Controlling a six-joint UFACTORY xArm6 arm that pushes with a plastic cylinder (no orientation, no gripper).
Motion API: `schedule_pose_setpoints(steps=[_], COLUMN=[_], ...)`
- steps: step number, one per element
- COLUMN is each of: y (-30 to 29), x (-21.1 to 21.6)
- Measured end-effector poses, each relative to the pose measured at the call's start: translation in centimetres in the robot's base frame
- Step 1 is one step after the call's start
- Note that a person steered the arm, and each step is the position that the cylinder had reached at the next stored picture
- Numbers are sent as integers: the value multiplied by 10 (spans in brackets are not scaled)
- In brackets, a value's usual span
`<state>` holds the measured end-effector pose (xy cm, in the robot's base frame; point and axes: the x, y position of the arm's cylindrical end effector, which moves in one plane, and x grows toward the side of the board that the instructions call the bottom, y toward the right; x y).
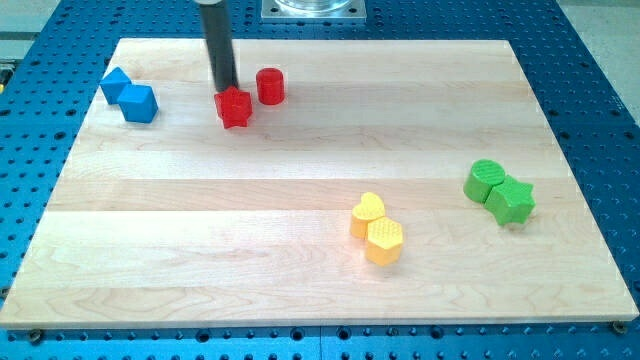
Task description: Move your arm to the top left corner of the board
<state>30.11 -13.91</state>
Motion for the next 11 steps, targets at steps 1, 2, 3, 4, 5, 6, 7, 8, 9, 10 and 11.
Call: schedule_pose_setpoints(steps=[1,2,3,4,5,6,7,8,9,10,11], y=[-23,-22,0,14,31,34,11,-38,-71,-82,-128], x=[6,28,60,65,56,54,54,17,-42,-57,-74])
